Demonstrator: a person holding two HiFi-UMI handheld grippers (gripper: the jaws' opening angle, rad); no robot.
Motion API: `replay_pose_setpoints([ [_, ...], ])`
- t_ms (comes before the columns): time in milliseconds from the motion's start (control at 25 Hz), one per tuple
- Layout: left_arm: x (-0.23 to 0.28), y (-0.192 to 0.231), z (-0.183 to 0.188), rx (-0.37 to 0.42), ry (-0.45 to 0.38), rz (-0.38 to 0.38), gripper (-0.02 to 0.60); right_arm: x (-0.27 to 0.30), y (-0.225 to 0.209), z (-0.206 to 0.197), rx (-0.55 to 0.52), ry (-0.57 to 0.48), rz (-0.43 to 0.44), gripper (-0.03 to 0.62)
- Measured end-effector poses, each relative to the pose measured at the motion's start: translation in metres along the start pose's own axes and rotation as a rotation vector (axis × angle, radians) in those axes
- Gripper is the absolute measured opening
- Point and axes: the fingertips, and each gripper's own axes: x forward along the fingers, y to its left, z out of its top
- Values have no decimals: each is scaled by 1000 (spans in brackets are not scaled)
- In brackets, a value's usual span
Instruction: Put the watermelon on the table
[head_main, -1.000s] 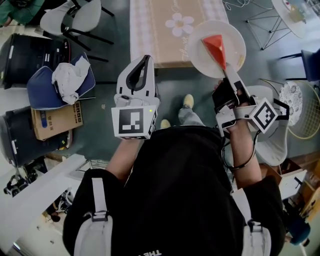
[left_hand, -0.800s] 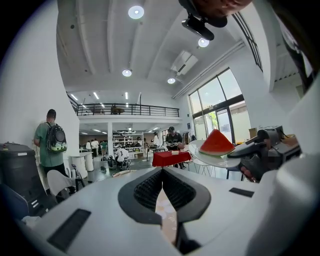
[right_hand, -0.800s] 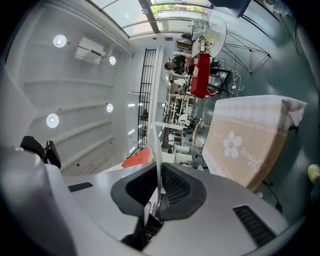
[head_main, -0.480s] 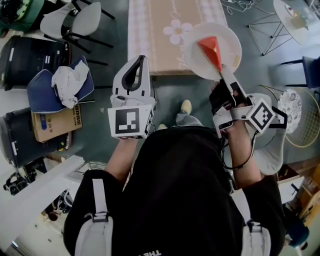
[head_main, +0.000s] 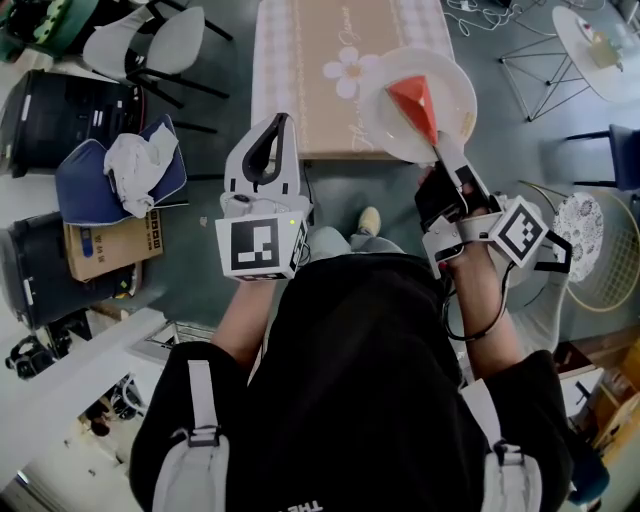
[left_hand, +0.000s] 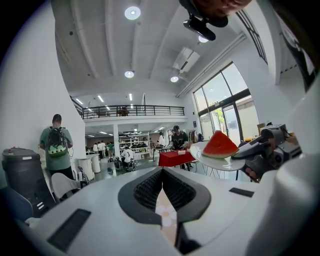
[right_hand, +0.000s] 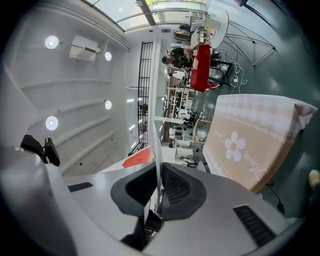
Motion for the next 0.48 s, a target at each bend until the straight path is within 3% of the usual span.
replay_pose_setpoints([
  [480,5,-1,7,15,-6,40,12,9,-5,10,19,19,20,31],
])
